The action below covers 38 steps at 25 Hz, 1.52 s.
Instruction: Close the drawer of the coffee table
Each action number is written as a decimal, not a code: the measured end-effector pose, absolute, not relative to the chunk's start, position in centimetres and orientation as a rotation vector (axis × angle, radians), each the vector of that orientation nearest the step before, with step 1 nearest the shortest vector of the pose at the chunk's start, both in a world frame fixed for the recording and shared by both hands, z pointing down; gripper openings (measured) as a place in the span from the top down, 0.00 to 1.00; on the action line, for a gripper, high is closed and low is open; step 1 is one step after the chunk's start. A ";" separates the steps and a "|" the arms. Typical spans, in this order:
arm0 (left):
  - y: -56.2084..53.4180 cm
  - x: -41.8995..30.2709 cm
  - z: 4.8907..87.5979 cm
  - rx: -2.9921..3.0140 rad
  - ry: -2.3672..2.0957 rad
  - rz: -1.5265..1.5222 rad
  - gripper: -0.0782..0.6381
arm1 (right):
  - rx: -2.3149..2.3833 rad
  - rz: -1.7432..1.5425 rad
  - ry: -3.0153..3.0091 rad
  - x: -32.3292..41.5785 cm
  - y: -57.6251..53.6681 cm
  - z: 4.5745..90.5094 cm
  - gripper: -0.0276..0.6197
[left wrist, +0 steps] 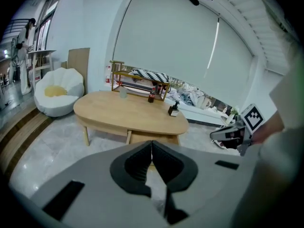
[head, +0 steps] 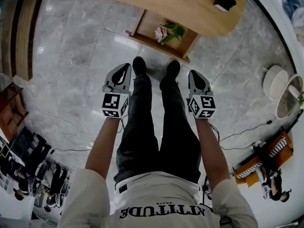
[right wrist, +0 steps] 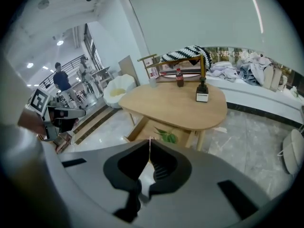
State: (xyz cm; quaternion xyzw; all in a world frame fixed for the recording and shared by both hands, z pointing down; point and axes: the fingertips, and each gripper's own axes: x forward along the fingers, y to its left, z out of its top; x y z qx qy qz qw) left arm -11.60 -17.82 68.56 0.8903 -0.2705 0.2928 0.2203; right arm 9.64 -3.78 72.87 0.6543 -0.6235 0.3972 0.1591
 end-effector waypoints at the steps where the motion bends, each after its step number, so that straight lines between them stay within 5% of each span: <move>1: -18.0 -11.7 69.7 2.452 -0.753 0.814 0.86 | 1.874 1.142 -1.769 9.7 -3.6 73.9 0.92; 32: -18.7 -10.1 91.6 2.337 -0.670 0.892 0.86 | 1.898 1.432 -1.507 10.4 2.6 96.2 0.92; 38: -18.7 -9.9 95.1 2.307 -0.642 0.919 0.86 | 1.974 1.505 -1.446 10.0 2.7 98.8 0.86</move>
